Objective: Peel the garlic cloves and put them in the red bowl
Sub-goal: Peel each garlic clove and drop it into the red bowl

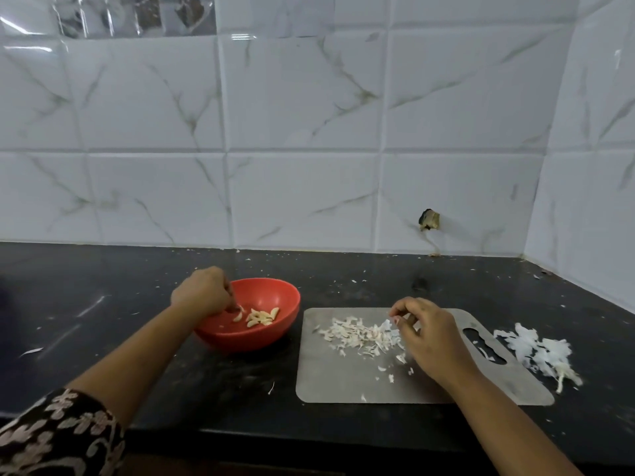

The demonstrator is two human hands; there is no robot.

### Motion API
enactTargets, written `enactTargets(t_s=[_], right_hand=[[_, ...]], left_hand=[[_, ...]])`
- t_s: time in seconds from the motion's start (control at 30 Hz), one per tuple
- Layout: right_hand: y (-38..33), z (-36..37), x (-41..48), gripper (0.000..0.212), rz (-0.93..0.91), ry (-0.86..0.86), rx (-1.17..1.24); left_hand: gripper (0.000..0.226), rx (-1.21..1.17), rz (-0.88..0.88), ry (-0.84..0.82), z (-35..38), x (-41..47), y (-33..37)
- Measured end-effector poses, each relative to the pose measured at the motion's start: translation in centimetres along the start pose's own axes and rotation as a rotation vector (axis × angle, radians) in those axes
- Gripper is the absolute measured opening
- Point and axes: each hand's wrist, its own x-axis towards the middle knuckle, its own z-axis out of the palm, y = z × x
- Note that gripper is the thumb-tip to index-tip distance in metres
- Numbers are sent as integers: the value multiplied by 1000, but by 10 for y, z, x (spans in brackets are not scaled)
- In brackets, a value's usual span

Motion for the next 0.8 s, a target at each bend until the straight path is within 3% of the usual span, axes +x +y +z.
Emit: enactTargets(t_s=[0.17,0.4,0.5,0.6,0.7,0.8], right_hand=[[1,0,-1,18,-3,-1,-18],[12,-12,4,23,96,131,-72],[20,-16,0,34,208,69,-133],[21,-17,-2,33,225,-21,-202],[19,-18,-2,32,220,-135,-347],[19,-18,0,33,212,-194,-491]], left_hand=[[9,91,68,69,11,-1,11],[23,-189,163,221,5,-14,29],[19,-298,327,293,6,-33,58],[14,-251,508,326,19,-57,92],[20,-84,691,263,44,-78,124],[21,-75,775,199,67,-89,146]])
